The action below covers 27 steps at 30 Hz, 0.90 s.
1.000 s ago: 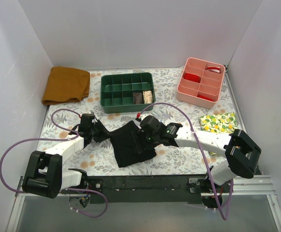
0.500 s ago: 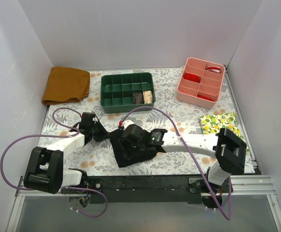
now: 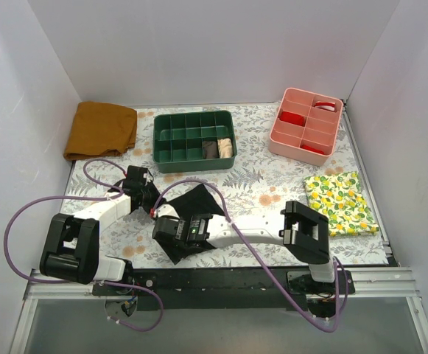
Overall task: Roll the underwear
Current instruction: Fold the underwear at the center of the board.
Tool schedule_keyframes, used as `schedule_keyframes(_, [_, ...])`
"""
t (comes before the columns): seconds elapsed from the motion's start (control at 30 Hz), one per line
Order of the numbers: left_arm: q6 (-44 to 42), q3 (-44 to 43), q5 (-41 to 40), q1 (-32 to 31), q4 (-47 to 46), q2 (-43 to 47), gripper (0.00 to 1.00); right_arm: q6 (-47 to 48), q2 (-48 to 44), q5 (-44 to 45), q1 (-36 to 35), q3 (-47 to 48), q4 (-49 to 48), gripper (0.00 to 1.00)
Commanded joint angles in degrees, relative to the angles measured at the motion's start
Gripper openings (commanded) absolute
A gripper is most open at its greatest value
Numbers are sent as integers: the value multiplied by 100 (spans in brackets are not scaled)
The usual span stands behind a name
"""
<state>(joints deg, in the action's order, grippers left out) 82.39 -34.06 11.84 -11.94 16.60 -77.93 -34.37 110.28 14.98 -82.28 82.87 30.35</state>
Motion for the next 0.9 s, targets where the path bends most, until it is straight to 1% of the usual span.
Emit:
schedule_keyframes(0.0, [-100, -171, 12, 26, 150, 76, 0, -157, 212, 321, -69, 361, 401, 65])
schedule_keyframes(0.1, [-126, -153, 3, 26, 168, 76, 0, -219, 450, 488, -69, 493, 568, 62])
schedule_keyframes(0.33, [-127, -153, 38, 34, 151, -3, 0, -193, 705, 567, -78, 686, 700, 60])
schedule_keyframes(0.4, [-144, -179, 64, 26, 151, -47, 0, -219, 872, 655, -86, 818, 841, 54])
schedule_keyframes(0.57, [-127, -171, 108, 26, 133, -47, 0, -245, 855, 760, -86, 827, 876, 45])
schedule_keyframes(0.63, [-127, -162, 117, 26, 142, -21, 0, -246, 837, 830, -86, 810, 859, 37])
schedule_keyframes(0.67, [-118, -145, 126, 26, 150, 14, 0, -237, 820, 848, -86, 792, 859, 31])
schedule_keyframes(0.7, [-118, -136, 126, 26, 151, 41, 0, -246, 802, 840, -86, 775, 833, 28])
schedule_keyframes(0.77, [-100, -109, 144, 26, 159, 85, 0, -228, 741, 866, -86, 687, 798, 18])
schedule_keyframes(0.8, [-100, -92, 135, 26, 220, 233, 0, -185, 549, 831, -78, 478, 606, 7])
schedule_keyframes(0.83, [-83, -92, 109, 34, 238, 339, 0, -167, 486, 840, -78, 423, 508, 3])
schedule_keyframes(0.87, [-65, -83, 74, 26, 256, 410, 0, -167, 416, 840, -78, 336, 446, 3])
